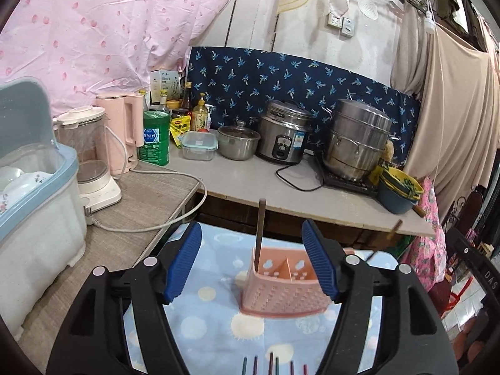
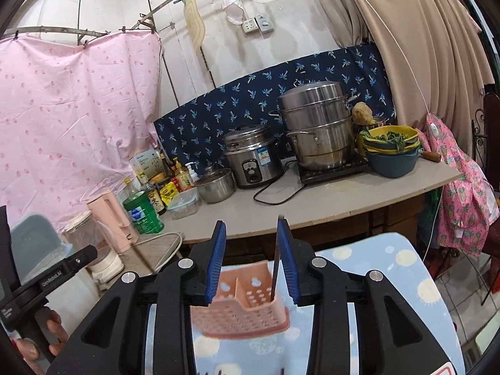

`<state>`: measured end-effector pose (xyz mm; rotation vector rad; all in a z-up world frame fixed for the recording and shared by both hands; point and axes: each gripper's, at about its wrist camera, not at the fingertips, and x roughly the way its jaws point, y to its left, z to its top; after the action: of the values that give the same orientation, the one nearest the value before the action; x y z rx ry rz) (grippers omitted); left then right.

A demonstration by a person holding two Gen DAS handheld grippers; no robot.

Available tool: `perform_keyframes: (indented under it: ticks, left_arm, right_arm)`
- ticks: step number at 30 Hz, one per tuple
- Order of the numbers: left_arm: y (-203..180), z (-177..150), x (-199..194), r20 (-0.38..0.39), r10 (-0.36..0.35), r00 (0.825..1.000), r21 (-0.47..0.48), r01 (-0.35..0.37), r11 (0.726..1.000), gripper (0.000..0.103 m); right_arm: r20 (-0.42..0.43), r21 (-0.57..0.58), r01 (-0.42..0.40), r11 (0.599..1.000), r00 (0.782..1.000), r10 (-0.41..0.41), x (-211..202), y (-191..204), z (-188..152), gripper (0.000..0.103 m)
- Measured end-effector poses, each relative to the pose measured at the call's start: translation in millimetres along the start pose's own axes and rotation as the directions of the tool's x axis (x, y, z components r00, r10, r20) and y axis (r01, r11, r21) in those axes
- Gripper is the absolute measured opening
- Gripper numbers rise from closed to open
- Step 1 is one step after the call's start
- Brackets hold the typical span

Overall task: Organize utensils
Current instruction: 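Lower the brown chopsticks into the pink basket and open both grippers, then move both grippers back down to the remaining chopsticks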

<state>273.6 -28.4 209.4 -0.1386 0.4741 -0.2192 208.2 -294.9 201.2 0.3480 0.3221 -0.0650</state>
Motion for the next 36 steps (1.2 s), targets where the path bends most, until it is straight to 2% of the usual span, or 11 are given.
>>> perform_keyframes:
  ticks: [3,9,19,24,28,36]
  left_arm:
    - [2,-21,-16,-0.030,0.003,1.000,0.025,-0.003,1.000,0.065]
    - [11,-72,-42,-0.116,-0.006,0.993,0.037,0.011,0.999,0.065]
    - [17,-162,-70,-0.242,0.008,0.970,0.080,0.012,0.997,0.065]
    - [21,-201,-73,-0.300,0.028,0.953,0.088,-0.002,0.996,0.065]
    - [23,-229,-75,-0.330,0.055,0.942,0.114,-0.018,0.993,0.065]
    - [25,-258,-78,-0.364,0.070,0.929,0.120,-0.028,0.992,0.065]
  right_arm:
    - [-0.029,0.006,-0.015,1.000,0.999,0.015,-24,-2,-18,0.034]
    - [-0.104,-0.021,0.009,1.000,0.995,-0.012,-65,-4,-71,0.034]
    - [-0.264,-0.063,0.045,0.997,0.963,-0.060,-104,-9,-165,0.034]
    - [-0.326,-0.132,0.081,0.988,0.938,-0.120,-109,-7,-209,0.034]
    - [-0.376,-0.130,0.088,0.988,0.917,-0.131,-108,-13,-237,0.034]
    - [-0.423,-0.139,0.104,0.985,0.893,-0.154,-100,-16,-266,0.034]
